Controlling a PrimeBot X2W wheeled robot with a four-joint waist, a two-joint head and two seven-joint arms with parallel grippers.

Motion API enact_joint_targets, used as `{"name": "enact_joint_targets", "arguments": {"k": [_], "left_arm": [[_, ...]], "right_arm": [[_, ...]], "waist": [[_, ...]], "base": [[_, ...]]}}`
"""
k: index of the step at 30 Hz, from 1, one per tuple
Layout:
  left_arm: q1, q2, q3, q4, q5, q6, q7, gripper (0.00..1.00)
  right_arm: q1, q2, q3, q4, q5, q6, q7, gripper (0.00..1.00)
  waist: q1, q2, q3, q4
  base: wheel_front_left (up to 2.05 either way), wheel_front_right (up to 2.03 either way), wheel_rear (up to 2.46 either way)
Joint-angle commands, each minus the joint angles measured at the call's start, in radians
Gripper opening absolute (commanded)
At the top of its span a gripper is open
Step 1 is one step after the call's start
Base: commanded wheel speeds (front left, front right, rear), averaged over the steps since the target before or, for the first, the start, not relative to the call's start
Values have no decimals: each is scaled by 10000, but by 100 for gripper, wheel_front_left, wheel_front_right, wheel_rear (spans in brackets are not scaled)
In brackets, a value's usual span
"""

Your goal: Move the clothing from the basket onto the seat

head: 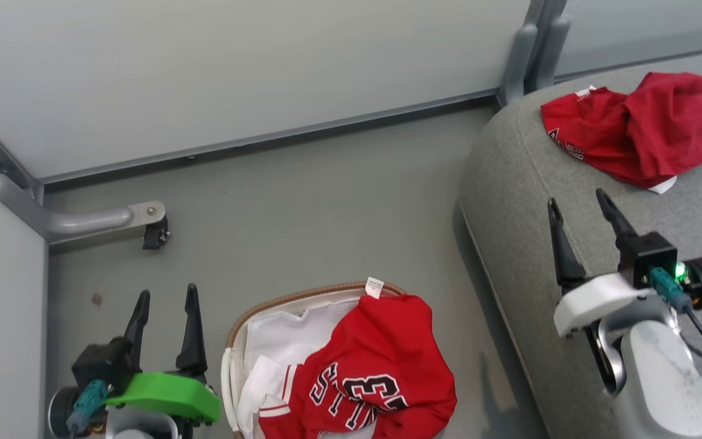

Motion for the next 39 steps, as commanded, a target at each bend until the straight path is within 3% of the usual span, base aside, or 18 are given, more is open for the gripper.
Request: {"name": "enact_joint_targets", "arguments": {"k": [1,15,39], "left_arm": [[247,-4,48,-57,-125,84,5,100],[1142,-1,35,-251,-681,378,5,100],[939,-1,-17,-215,-619,412,6,100]], "right_arm": [[319,-43,103,-68,188,-14,-3,100],[1638,-40,764,-418,929,-14,-3,100],[1620,-39,1111,-354,1116,-14,-3,100]], "waist": [[1,0,-319,175],[1,0,-632,252],[1,0,-575,294]], "base": [[0,0,0],[0,0,0],[0,0,0]]}}
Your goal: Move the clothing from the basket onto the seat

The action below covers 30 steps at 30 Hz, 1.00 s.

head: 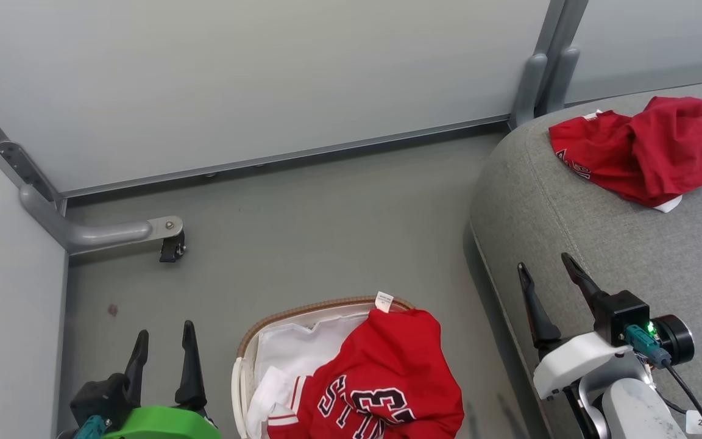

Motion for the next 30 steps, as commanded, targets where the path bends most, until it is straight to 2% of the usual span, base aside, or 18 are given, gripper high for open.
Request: {"name": "enact_joint_targets", "arguments": {"k": [1,9,18,23,30], "left_arm": [[-120,14,25,4,86,4,6,100],[-390,14,-107,42,322,-76,6,100],[-1776,17,-590,718,942,-327,6,100],[-3093,32,-1148,1782,1362,-430,6,100],[-4817,244,-2207,4014,1609,-499,6,100]], "right_arm": [[-11,-35,-13,-9,42,-14,-3,100],[-153,-35,-52,-114,43,-14,-3,100],[-711,-33,-133,-382,-43,-14,-3,100],[-1236,-30,-162,-571,6,-14,-3,100],[-1965,-30,1,-862,305,-14,-3,100]], "waist": [[1,0,15,1],[1,0,298,-8],[1,0,1641,-196],[1,0,2843,-444],[1,0,4371,-1016]], "base": [[0,0,0],[0,0,0],[0,0,0],[0,0,0],[0,0,0]]}}
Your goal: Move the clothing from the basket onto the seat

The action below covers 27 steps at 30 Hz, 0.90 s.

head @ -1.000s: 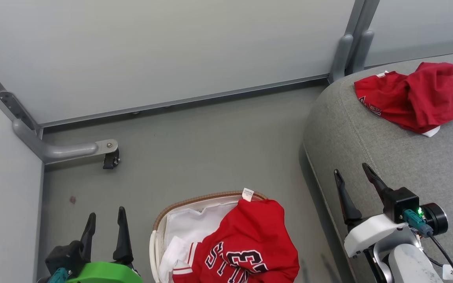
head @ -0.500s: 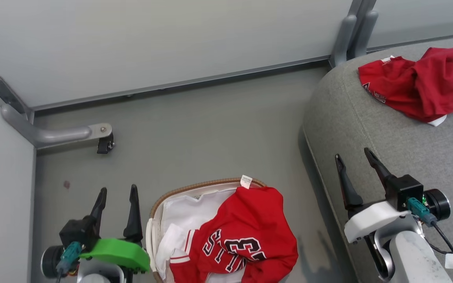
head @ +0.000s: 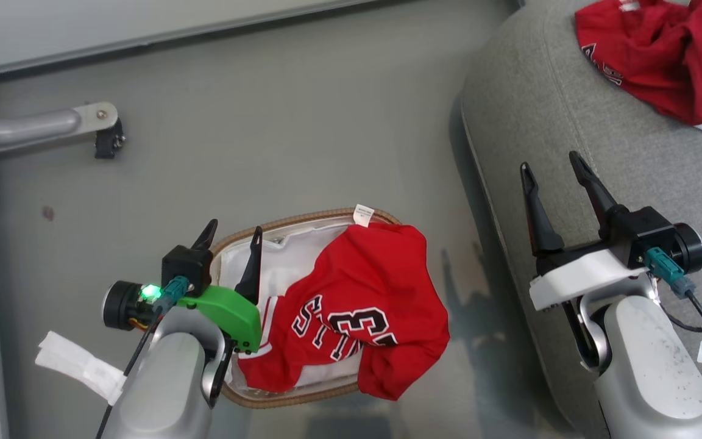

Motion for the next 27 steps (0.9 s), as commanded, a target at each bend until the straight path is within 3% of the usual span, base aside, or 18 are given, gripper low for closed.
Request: {"name": "enact_joint_targets", "arguments": {"k": [1,13,27], "left_arm": [[-442,118,-279,362,-20,-44,8,100],[-2430,765,-2884,3213,-874,-41,583,100],[-3735,1799,-4678,4153,-1751,-41,1426,100]], "right_arm": [[-245,-25,57,-88,67,-14,-3,100],[-1147,-20,610,-1008,511,-14,-4,100],[-1578,-18,1288,-2102,1115,-14,-3,100]], "waist": [[0,-1,1425,-682],[0,-1,3519,-1726],[0,-1,5054,-2698]], "base": [[0,0,0],[0,0,0],[0,0,0]]}}
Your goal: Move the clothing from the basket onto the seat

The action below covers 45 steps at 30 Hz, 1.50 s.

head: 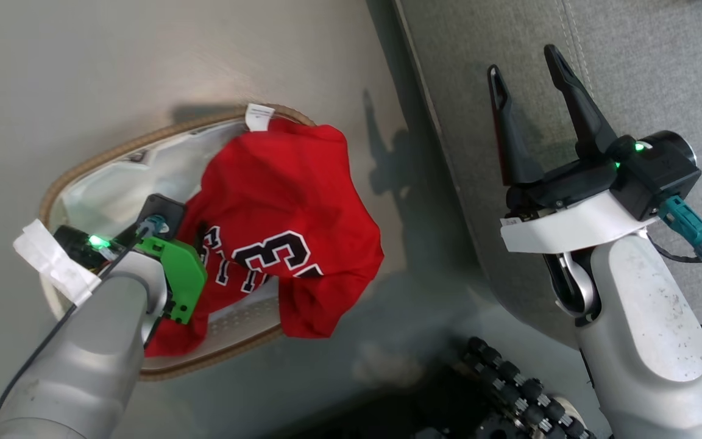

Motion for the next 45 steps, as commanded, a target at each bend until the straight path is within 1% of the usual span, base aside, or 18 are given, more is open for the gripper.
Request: {"name": "enact_joint_targets", "arguments": {"k": [1,4,8,9,10,12,18,23,27,32,38,45], "left_arm": [[-269,157,-112,37,-98,-28,84,100],[-450,319,-327,82,-425,-28,285,100],[-549,394,-631,101,-765,-28,542,100],[-570,405,-694,76,-854,-28,575,97],[-586,406,-778,40,-969,-28,579,37],[-564,411,-925,-16,-1135,-28,551,0],[-337,316,-1364,-230,-1589,-28,136,0],[-24,113,-1785,-419,-1852,-29,-386,0],[274,10,-2125,-584,-2049,-29,-869,0],[721,-102,-2234,-852,-2367,-29,-1262,0],[1036,-61,-2286,-1377,-2242,-29,-1430,0],[1302,236,-1805,-2956,-1691,62,-1412,0]], "right_arm": [[-145,-8,38,-82,91,-14,-3,100],[-215,-7,102,-174,178,-14,-3,100],[-197,-10,170,-217,249,-14,-3,100],[-194,-10,172,-216,255,-14,-3,100],[-191,-8,167,-206,261,-14,-2,100],[-183,-10,141,-156,258,-14,-2,100],[-166,-11,80,79,89,-14,-2,100],[35,-16,-8,319,-228,-14,-2,100],[284,-17,-131,582,-629,-14,-4,100],[759,-22,-371,899,-1073,-14,-4,100],[1531,-21,-755,1328,-1609,-14,-4,100],[2372,-22,-865,1633,-1981,-14,-2,100]], "waist": [[-2,0,712,-594],[-2,0,898,-683],[-2,0,985,-739],[-2,0,990,-739],[-2,0,986,-731],[-2,0,948,-701],[-2,0,538,-496],[-2,0,-244,-199],[-2,0,-1221,111],[-2,0,-2560,530],[-2,0,-4260,1131],[-2,0,-5943,1556]], "base": [[0,0,0],[0,0,0],[0,0,0],[0,0,0],[0,0,0],[0,0,0],[0,0,0],[0,0,0],[0,0,0],[0,0,0],[0,0,0],[0,0,0]]}}
